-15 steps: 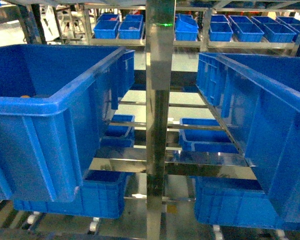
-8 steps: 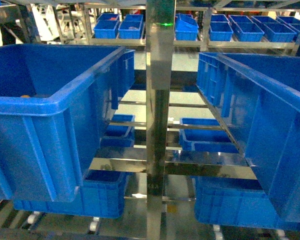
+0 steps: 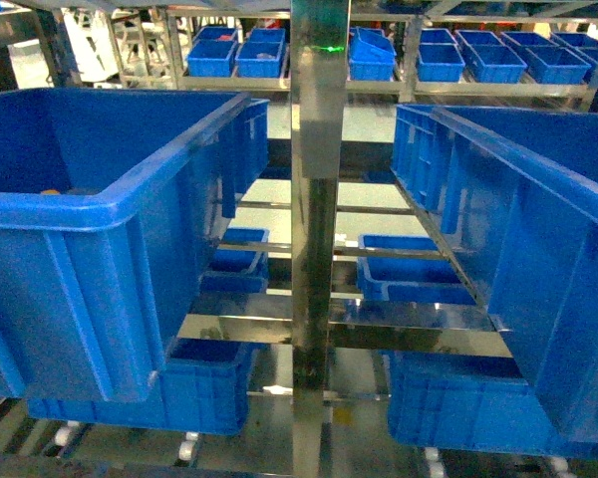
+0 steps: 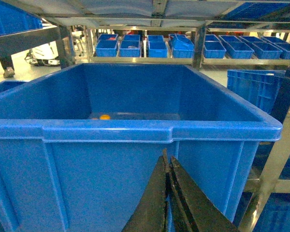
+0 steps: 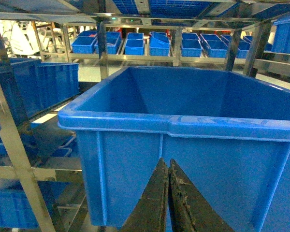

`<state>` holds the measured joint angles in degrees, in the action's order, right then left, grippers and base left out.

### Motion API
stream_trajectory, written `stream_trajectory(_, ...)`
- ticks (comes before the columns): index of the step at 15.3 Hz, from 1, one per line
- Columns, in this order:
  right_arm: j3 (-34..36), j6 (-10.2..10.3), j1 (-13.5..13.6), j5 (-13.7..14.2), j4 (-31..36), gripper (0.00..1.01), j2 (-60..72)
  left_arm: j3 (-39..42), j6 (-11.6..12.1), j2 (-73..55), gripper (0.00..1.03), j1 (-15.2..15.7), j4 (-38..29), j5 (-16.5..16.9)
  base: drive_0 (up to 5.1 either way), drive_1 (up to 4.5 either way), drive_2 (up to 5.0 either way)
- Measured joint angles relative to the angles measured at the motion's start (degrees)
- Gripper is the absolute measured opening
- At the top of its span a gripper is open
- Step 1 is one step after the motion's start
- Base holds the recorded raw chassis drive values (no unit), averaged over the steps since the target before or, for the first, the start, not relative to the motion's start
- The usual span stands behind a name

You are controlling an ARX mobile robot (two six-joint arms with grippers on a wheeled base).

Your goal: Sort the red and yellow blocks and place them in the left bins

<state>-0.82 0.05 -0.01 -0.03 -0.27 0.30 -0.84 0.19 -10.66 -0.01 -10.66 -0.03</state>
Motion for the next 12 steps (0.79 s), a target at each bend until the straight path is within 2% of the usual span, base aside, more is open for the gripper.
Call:
stream_trajectory(1, 0.0, 0.0, 0.0, 0.0, 0.0, 0.02, 0.0, 0.0, 0.0, 0.87, 0.02, 0.0, 0.79, 0.0, 0.0, 0.0, 0.0)
stream_trajectory(2, 0.0, 0.0, 0.0, 0.0, 0.0, 0.02, 0.0, -0.04, 0.0, 5.25, 0.02, 0.0, 7.3, 0.0, 0.0, 0.0, 0.0)
stream_trajectory(3, 0.0, 0.0, 0.0, 0.0, 0.0, 0.02, 0.0, -0.04, -0.04, 10.14, 0.02, 0.0, 10.84, -0.07, 0.0, 0.0, 0.0)
stream_trajectory(8, 0.0, 0.0, 0.0, 0.0, 0.04, 0.02, 0.0, -0.04, -0.02, 10.08, 0.02, 0.0, 10.95, 0.02, 0.0, 0.0, 0.0)
stream_trajectory(9, 0.0, -0.04, 0.0, 0.0, 0.0, 0.08, 0.0, -0.04, -0.13, 10.08, 0.11, 0.0, 10.95, 0.0, 0.0, 0.0, 0.0)
stream_trajectory(12, 0.0, -0.04, 0.0, 0.0, 0.02, 0.46, 0.0, -0.04, -0.13, 10.08, 0.49, 0.0, 10.93, -0.02, 0.0, 0.0, 0.0)
